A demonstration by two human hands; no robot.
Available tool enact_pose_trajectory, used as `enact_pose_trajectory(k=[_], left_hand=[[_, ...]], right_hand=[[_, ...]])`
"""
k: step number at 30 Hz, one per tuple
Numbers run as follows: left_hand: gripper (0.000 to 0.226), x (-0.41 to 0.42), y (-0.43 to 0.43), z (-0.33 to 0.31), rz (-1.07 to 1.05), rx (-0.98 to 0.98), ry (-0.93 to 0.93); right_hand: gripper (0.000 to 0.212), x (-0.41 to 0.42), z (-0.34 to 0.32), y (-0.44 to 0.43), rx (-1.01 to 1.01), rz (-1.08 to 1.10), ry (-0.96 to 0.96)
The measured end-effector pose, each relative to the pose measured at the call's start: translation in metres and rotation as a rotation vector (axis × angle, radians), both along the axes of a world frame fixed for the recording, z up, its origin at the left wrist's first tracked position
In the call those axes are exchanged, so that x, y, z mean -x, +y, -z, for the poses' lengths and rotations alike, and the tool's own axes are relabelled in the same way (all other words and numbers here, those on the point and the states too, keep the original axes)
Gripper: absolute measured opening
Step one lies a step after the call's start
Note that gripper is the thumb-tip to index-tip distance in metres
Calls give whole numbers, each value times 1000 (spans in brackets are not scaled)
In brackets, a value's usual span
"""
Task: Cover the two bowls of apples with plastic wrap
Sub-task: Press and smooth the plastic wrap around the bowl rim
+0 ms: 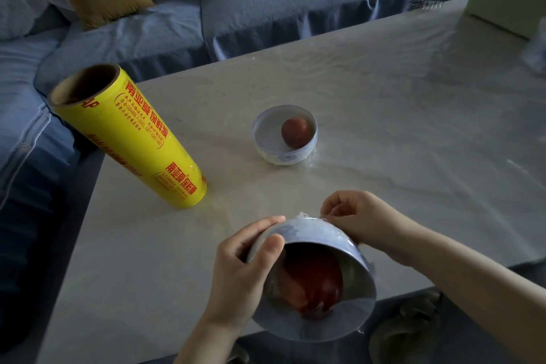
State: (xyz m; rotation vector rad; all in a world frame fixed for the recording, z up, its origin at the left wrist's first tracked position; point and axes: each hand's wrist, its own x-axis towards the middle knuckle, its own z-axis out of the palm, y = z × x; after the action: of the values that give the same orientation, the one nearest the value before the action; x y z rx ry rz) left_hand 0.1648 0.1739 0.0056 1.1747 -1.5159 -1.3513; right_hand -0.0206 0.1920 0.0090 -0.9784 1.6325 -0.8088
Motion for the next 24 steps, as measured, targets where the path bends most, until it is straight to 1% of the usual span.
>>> enact_pose_trajectory(k=[2,3,4,5,6,7,8,9,11,14,18,21,22,23,24], left_hand=[[35,-1,-2,0,-9,-1,7],[36,-1,-3,1,-17,1,9],[37,-1,-4,1,-24,3,8],[37,-1,-5,1,-29,7,0],[37,-2,-6,1,-31,12,-12],[37,-1,-6,1,-28,17,-26],[36,-1,-7,1,-26,22,-36],[36,-1,-7,1,-28,25,-44],[36,0,-7,0,-42,25,-41],[34,1,-7,-1,-63,21,-30],[30,0,-7,0,-39,28,-60],[28,-3,-6,3,-48,21,-39],[28,-4,-6,4,-60,28,-26],[29,-5,-8,4,-77,33,-10],[30,-5,-9,4,-96,31,-1]], right_hand=[[24,5,2,1,162,77,146],[29,7,-2,3,281,133,177],[29,9,-8,6,408,154,165],[24,9,-14,10,531,120,137],[16,7,-21,14,631,35,123],[12,4,-25,19,691,-65,137],[18,1,-26,21,714,-162,170],[24,-2,-25,23,711,-247,212],[31,-8,-19,23,659,-292,274],[45,-14,-14,18,551,-289,257],[60,-11,-8,12,372,-312,99],[78,-2,-3,13,238,-401,152],[78,1,-1,15,216,-394,178],[76,4,0,17,239,-361,189],[76,6,2,18,305,-300,180]])
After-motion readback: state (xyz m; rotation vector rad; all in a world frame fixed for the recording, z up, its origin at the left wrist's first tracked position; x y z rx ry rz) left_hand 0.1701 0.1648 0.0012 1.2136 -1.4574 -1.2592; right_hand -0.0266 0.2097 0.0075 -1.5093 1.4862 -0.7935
